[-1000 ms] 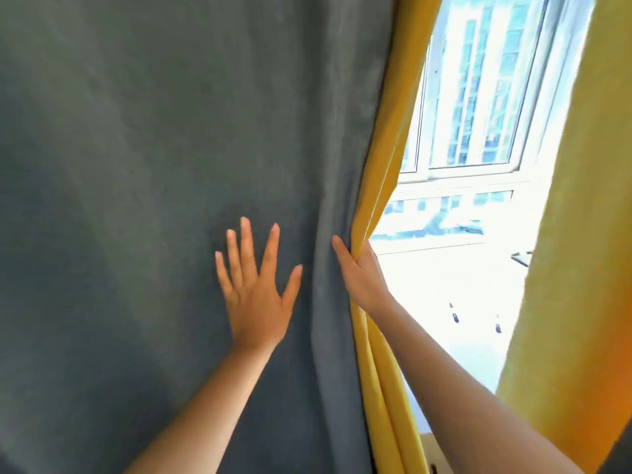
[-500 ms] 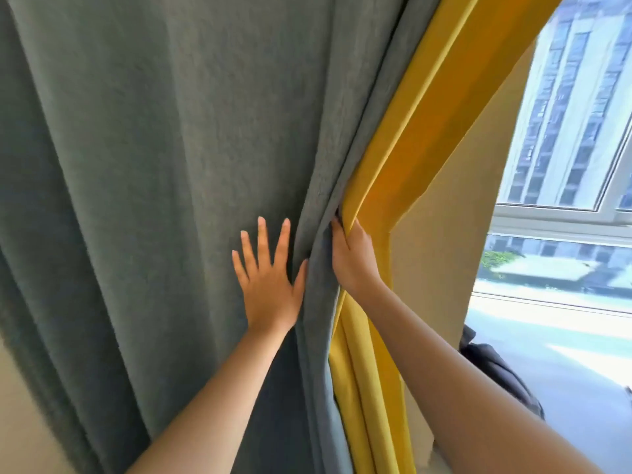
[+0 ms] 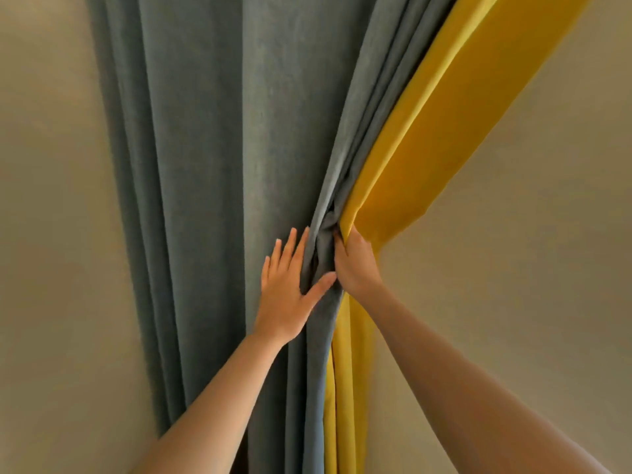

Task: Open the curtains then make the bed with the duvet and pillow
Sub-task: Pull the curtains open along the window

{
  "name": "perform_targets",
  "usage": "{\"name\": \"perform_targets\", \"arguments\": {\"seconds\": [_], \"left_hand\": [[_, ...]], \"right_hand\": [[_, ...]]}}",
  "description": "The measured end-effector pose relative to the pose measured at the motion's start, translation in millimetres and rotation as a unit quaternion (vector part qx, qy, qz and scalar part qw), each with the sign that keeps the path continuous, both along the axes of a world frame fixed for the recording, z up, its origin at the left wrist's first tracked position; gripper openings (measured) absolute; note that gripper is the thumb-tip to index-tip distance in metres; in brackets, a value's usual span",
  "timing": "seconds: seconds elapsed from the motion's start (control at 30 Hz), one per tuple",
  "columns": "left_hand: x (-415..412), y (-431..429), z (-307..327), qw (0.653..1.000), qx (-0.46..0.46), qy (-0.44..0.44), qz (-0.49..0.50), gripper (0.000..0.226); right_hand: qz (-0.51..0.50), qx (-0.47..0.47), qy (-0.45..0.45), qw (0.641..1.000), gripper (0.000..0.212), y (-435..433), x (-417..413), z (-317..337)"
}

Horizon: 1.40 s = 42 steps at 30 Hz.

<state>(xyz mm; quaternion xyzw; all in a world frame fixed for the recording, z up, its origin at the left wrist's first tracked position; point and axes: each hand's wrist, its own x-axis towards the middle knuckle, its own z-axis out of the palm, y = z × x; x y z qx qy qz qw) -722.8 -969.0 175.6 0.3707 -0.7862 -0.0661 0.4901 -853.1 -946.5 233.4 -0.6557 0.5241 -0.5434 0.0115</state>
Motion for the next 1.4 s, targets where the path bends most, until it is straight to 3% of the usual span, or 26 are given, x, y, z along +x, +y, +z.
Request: {"name": "perform_targets", "arguments": {"seconds": [0.13, 0.23, 0.37, 0.53, 0.8, 1.03, 1.23, 1.4], "left_hand": [[69, -49, -16, 0.992, -0.045, -0.092, 0.078, 0.101], [105, -83, -20, 0.976, -0.068, -0.085, 0.188, 0.099], [150, -130, -19, 0.964, -0.051, -0.077, 0.25, 0.099], [208, -187, -17, 0.956, -0.035, -0.084, 0.28, 0.091], [281, -272, -2, 0.93, -0.05, -0.105, 0.347, 0.098], [312, -312, 8, 0.93, -0.043, -0.113, 0.347, 0.099], [318, -326, 4, 0.944, -0.028, -0.101, 0.312, 0.115], [304, -334, 8, 0.947, -0.035, -0.072, 0.312, 0.124]], "right_hand": [[0.054, 0.024, 0.056, 0.997, 0.036, -54, 52, 14], [0.062, 0.031, 0.081, 0.994, 0.036, -93, 88, 19], [0.03, -0.01, 0.087, 0.996, 0.035, -141, 144, 15], [-0.007, -0.024, 0.156, 0.987, 0.04, -213, 193, 23], [-0.02, -0.006, 0.242, 0.97, 0.049, -335, 264, 34], [-0.017, -0.001, 0.356, 0.934, 0.039, -386, 293, 9], [0.072, 0.031, 0.299, 0.951, 0.043, -391, 297, 2], [0.138, 0.027, 0.179, 0.974, 0.027, -376, 300, 4]]}}
